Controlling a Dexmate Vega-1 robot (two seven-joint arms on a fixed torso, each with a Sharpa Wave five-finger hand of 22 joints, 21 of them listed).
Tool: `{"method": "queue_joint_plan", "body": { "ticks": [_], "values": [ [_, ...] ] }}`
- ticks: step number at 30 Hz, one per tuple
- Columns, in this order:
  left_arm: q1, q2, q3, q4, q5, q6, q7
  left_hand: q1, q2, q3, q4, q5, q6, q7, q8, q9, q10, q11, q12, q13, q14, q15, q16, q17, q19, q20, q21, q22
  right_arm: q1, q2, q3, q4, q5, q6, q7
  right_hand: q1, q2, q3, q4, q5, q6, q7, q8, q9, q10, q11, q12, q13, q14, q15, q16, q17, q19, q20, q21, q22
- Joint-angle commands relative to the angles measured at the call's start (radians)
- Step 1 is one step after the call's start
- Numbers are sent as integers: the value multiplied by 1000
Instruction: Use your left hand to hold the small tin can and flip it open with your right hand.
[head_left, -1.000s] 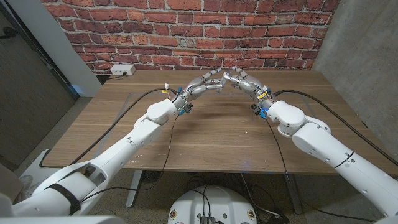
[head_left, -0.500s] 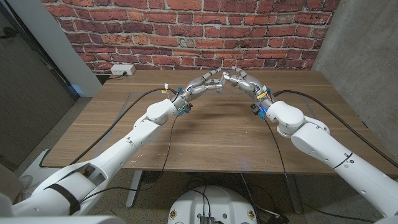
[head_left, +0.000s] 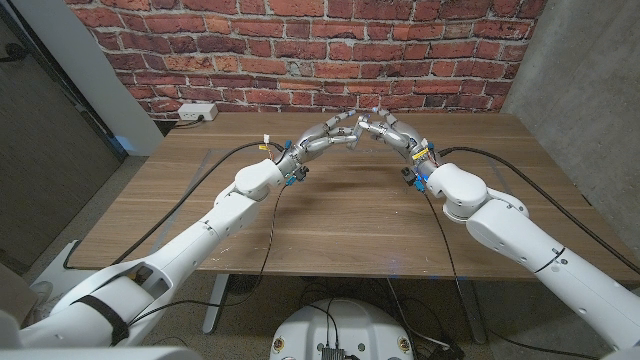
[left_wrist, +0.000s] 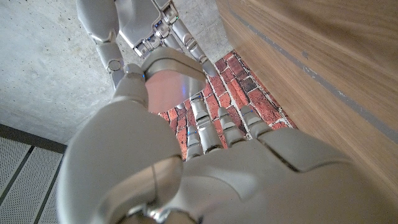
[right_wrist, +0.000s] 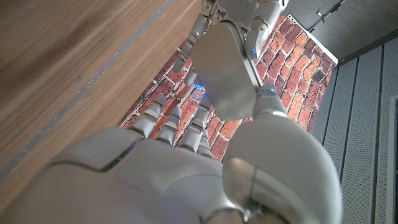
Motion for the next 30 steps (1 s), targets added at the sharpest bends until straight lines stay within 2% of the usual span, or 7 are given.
{"method": "queue_joint_plan", "body": {
  "ticks": [1, 16, 25, 26, 30],
  "values": [
    [2, 3, -3, 0, -7, -2, -7, 17, 27, 15, 8, 7, 7, 2, 1, 3, 107, -96, 6, 3, 10, -124, 6, 2, -2, 0, 1, 3, -10, 8, 5, -6, -1, -5, -31, 22, 19, 17, 1, 7, 18, -7, 10, 0, 62, -38, 9, 9, 14, -119, 8, 3, 11, -4, 4, 3],
    [-8, -3, 5, 6, -5, 2, -18, 15, 26, 15, 9, 6, 9, -3, 0, 2, 113, -96, 5, 5, 14, -127, 5, 2, -2, -3, 1, 3, -23, 9, 17, -6, 8, 7, -36, 52, 29, 27, 2, 4, 57, -24, 16, -1, 124, -39, 28, 22, 48, -142, 13, 3, 19, -19, 4, 3],
    [-17, -12, 8, 17, -17, 4, -38, 14, 25, 16, 9, 6, 8, 2, -1, 2, 117, -96, 6, 6, 15, -128, 5, 2, -1, 1, 1, 3, -30, 7, 29, -1, 29, 19, -25, 62, 31, 31, 0, 5, 62, -26, 16, -1, 133, -39, 30, 25, 54, -149, 13, 2, 19, -22, 3, 3],
    [-18, -13, 8, 19, -20, 4, -42, 13, 25, 16, 9, 6, 11, -4, 0, 2, 118, -96, 6, 7, 19, -132, 6, 2, 0, -5, 1, 3, -30, 5, 29, 3, 31, 25, -18, 64, 31, 31, 0, 5, 62, -26, 16, -1, 133, -39, 30, 25, 54, -149, 12, 2, 19, -21, 3, 3],
    [-18, -15, 7, 21, -27, 6, -46, 13, 27, 17, 9, 6, 15, -2, 1, 2, 123, -96, 8, 8, 24, -132, 8, 2, 0, -2, 1, 3, -33, 5, 31, 8, 42, 31, -11, 86, 39, 43, -6, 11, 60, -24, 13, 0, 132, -39, 27, 28, 53, -148, 8, 2, 17, -21, 2, 3]
  ]
}}
